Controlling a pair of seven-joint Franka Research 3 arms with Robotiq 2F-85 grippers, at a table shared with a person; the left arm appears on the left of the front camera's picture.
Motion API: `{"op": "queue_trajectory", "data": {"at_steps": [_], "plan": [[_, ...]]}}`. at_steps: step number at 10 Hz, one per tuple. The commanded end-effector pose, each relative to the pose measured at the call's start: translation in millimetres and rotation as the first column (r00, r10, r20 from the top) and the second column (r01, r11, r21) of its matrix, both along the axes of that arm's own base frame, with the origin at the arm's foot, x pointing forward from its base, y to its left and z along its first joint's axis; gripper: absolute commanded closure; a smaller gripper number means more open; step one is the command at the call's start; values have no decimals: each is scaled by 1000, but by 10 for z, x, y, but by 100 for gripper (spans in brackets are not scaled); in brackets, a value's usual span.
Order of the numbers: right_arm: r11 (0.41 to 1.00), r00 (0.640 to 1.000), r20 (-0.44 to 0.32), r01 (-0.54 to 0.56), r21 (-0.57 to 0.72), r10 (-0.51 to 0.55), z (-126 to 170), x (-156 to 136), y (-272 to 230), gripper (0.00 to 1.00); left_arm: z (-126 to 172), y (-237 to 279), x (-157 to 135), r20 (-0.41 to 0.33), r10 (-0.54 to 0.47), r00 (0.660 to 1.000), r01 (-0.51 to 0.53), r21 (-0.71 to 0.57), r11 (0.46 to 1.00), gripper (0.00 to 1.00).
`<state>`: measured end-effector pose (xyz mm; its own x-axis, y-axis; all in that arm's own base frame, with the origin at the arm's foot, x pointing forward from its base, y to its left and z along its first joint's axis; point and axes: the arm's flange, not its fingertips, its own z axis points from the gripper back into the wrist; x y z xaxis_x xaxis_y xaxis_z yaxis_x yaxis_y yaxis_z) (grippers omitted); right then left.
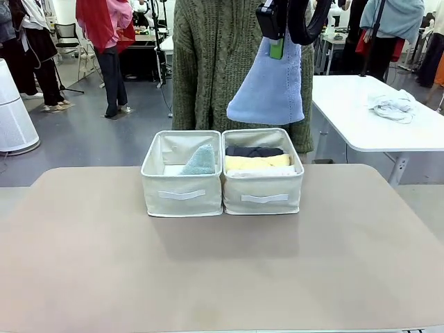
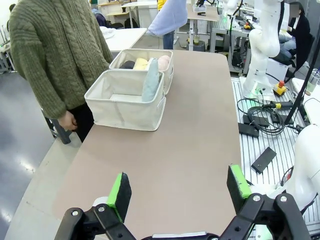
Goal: Sort the towels based on their folding style.
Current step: Pick up another triangle-folded towel from the table and place it in the left Fabric basket.
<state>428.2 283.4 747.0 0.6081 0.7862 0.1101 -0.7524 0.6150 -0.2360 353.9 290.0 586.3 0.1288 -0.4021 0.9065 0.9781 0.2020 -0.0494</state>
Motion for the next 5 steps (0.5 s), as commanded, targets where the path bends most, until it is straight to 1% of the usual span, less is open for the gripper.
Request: {"op": "queue_trajectory", "data": {"at_steps": [1,4,5], "plan": [[1000,1000,1,3,-12,-3,-21,18,-7,82,2,-1,-24,2,7,1000,-7,13,1000,0],[1000,1000,-4,1,-4,-1,-26,12,-1,82,2,-1,-24,2,7,1000,-7,13,1000,0],[987,987,54,-153,42,150,-70,190,65,82,2,-1,-24,2,7,1000,-7,13,1000,0]]}}
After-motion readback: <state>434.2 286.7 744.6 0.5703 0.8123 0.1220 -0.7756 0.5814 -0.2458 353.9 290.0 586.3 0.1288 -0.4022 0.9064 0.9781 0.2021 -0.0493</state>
